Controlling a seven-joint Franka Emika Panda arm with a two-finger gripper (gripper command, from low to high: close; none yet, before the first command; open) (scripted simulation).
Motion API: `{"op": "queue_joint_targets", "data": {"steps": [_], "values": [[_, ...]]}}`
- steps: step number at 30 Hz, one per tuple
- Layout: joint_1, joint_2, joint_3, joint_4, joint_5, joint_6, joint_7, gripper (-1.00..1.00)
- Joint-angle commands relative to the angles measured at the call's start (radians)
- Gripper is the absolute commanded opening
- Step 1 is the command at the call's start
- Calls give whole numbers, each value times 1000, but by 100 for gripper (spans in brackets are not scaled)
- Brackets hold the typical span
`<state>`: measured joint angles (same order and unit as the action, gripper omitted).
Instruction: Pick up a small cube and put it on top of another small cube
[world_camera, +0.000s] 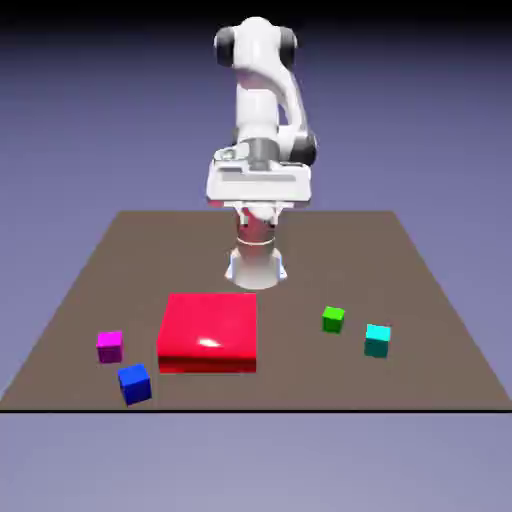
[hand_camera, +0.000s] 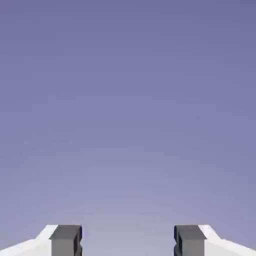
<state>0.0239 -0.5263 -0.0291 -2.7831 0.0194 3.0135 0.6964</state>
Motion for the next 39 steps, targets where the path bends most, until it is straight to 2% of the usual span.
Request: {"op": "queue_joint_targets", "data": {"steps": [1,32,34,38,39], "values": [[10,36,-24,22,16,-20,-37,0],[315,1160,-771,713,516,-624,-1183,0],[316,1165,-775,716,519,-627,-1189,0],[217,1297,-650,744,629,-520,-1255,0],[217,1297,-650,744,629,-520,-1255,-100]]}}
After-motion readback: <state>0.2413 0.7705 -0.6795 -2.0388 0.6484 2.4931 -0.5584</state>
